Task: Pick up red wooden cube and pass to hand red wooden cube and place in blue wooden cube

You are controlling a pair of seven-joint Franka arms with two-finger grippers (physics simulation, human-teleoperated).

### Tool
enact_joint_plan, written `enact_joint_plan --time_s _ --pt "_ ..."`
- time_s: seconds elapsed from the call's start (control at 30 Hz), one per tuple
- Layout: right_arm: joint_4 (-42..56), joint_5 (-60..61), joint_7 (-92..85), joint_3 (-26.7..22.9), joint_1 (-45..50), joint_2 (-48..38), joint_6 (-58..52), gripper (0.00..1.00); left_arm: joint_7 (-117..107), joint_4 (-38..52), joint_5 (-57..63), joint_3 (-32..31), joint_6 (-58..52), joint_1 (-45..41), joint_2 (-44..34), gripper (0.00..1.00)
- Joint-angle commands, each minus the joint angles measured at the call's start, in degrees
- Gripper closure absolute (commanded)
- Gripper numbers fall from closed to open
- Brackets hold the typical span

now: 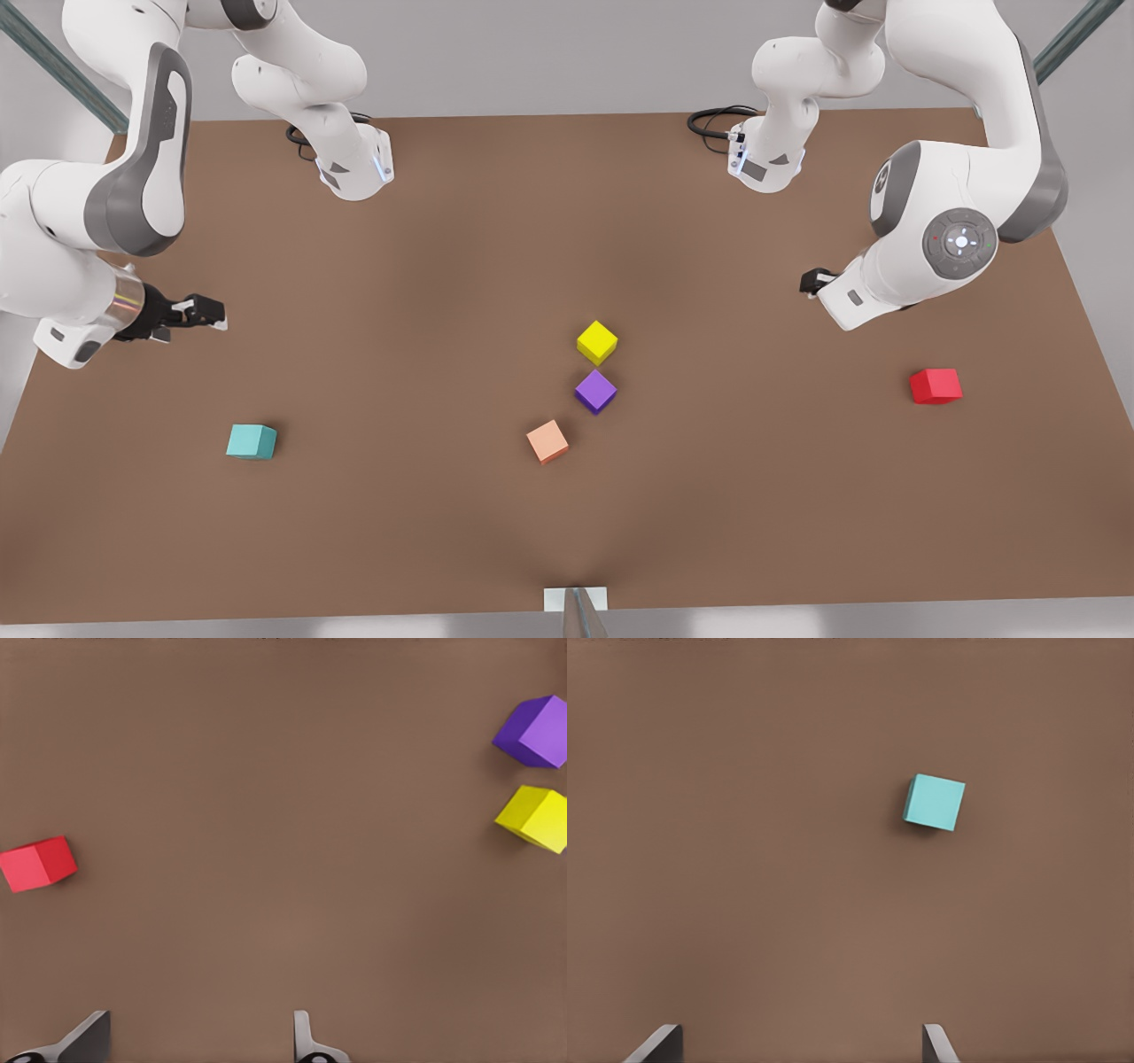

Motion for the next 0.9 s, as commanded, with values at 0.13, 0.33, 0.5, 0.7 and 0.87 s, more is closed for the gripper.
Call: enact_joint_plan --time_s 0.13,0.33,0.5,0.7,0.87 --pt "0.0 0.0 5.9 0.0 0.1 0.4 1.2 0.00 3.0 1.5 0.2 4.7 4.3 1.8 7.7 0.00" --pt "-0.5 -0.6 5.7 0.0 0.1 1.0 1.4 0.00 28.4 14.9 -1.7 7.2 17.6 19.7 31.6 0.00" --pt "-0.2 -0.7 5.4 0.0 0.2 1.0 2.0 0.00 35.7 14.6 -2.1 11.5 24.7 23.3 35.1 0.00" --pt "-0.1 -0.7 5.4 0.1 0.2 1.0 3.0 0.00 35.7 9.6 -2.2 11.9 26.1 22.9 34.9 0.00" --pt "-0.5 -0.7 5.4 0.2 0.4 1.0 3.1 0.00 35.0 9.2 -2.2 11.9 26.1 22.9 35.1 0.00"
